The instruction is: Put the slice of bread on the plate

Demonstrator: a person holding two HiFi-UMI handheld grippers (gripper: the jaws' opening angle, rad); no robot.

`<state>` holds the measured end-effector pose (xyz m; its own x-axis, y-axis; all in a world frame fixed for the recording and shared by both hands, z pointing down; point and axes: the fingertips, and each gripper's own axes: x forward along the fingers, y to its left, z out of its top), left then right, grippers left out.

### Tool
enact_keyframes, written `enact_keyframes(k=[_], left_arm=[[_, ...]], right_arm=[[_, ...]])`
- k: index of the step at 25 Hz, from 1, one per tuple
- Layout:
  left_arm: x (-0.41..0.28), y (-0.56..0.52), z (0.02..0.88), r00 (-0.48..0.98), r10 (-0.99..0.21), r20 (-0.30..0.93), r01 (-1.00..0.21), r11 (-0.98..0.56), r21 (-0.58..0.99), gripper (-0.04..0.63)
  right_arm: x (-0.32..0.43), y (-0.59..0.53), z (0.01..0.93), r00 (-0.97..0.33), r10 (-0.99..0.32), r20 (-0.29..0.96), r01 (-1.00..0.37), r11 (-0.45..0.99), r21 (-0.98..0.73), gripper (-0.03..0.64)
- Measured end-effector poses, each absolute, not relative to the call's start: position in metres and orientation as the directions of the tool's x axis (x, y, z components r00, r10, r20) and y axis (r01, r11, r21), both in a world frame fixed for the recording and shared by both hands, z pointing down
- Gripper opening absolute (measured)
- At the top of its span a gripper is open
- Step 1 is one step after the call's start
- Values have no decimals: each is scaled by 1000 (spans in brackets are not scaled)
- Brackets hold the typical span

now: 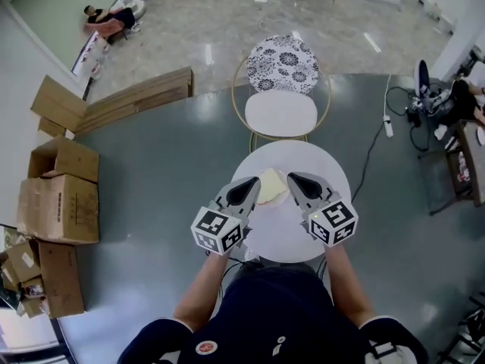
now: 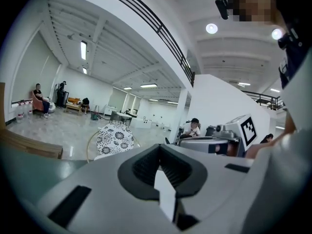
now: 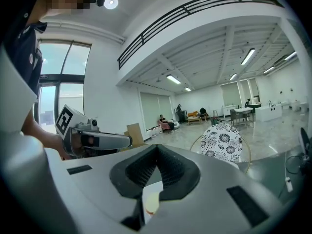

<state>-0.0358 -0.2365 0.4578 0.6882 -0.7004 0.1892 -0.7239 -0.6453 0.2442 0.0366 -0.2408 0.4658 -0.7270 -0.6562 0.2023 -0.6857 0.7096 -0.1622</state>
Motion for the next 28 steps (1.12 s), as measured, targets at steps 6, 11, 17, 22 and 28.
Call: enact_keyframes(k=[6, 11, 17, 22, 28], left_arm=[[-23, -224, 425, 717, -680, 154, -695, -684, 222, 6], [-19, -215, 413, 727, -673, 136, -685, -697, 213, 6], [-24, -207, 414, 723, -677, 138, -689, -690, 224, 6], [-20, -200, 411, 730, -670, 131, -680, -695, 234, 6], [-19, -195, 405, 736, -666, 121, -673, -702, 231, 6]], right_arm=[[36, -229, 436, -751, -640, 159, -659, 742, -125, 8], [33, -220, 418, -770, -625, 133, -637, 765, -94, 8], [31, -215, 408, -782, -615, 100, -623, 775, -104, 8], [32, -207, 400, -787, -610, 94, -617, 781, -94, 8], [31, -202, 392, -790, -608, 83, -613, 785, -90, 6]])
